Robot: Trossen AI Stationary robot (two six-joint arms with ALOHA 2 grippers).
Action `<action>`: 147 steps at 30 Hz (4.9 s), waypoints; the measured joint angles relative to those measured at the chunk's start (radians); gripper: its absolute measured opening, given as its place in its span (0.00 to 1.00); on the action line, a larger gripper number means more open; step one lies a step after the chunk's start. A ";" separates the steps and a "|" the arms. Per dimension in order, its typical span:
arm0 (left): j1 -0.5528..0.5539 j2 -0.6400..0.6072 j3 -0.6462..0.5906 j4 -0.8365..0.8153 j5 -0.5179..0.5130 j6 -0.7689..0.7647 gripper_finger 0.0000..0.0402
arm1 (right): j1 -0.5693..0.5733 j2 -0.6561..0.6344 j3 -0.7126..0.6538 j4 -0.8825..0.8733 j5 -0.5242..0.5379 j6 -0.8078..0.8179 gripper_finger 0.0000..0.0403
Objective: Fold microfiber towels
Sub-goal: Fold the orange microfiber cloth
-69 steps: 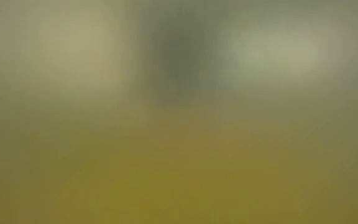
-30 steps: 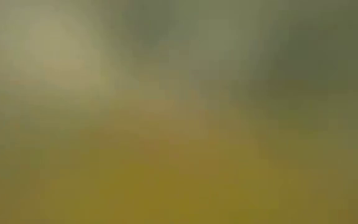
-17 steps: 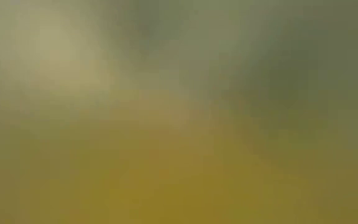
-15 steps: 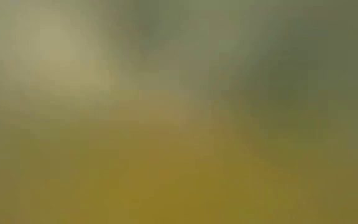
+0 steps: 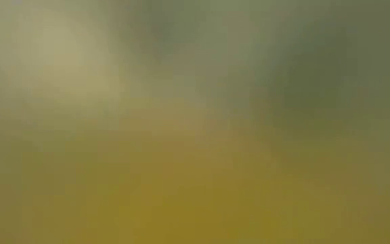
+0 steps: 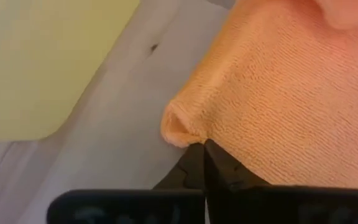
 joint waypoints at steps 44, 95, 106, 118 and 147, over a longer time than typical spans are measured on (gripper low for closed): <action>0.050 -0.279 -0.001 -0.055 -0.999 -0.350 0.00 | -0.260 -0.717 -0.003 -0.180 0.740 -0.026 0.01; 0.043 -0.333 0.000 -0.137 -0.776 -0.327 0.00 | -0.125 -0.752 0.119 -0.567 0.666 0.173 0.01; -0.101 -0.333 -0.028 -0.177 -0.531 -0.510 0.00 | 0.066 -0.582 0.118 -0.689 0.538 0.440 0.01; -0.203 -0.332 -0.158 -0.122 -0.423 -0.682 0.00 | 0.182 -0.363 0.119 -0.671 0.507 0.621 0.01; 0.146 -0.243 -0.268 0.102 -0.662 -0.459 0.00 | -0.146 -0.282 0.110 -0.718 0.718 0.656 0.01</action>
